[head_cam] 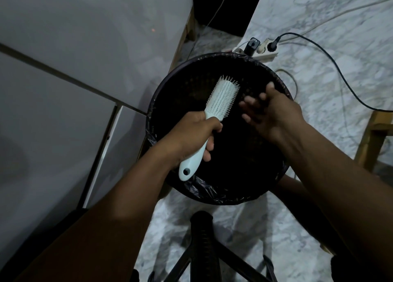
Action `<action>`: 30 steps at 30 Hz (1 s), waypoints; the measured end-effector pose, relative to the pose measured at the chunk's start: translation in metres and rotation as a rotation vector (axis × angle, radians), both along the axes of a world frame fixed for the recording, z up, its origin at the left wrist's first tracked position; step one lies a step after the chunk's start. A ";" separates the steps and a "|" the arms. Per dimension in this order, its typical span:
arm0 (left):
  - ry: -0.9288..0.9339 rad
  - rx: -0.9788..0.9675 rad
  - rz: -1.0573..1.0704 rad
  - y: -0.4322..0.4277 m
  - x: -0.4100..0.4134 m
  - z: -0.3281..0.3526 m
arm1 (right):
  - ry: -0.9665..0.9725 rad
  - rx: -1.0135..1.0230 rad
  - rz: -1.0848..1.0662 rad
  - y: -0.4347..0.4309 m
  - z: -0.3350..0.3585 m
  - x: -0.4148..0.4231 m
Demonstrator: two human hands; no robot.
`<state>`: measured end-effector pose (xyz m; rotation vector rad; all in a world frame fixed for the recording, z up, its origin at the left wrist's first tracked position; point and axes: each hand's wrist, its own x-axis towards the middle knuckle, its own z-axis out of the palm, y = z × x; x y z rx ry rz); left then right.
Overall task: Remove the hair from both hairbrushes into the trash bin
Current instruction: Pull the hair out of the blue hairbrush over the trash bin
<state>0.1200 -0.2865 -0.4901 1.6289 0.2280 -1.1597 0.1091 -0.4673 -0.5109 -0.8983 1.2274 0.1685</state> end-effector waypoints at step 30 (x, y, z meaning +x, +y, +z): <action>-0.117 0.193 0.080 0.021 -0.023 -0.002 | -0.018 -0.508 0.689 0.023 -0.001 -0.022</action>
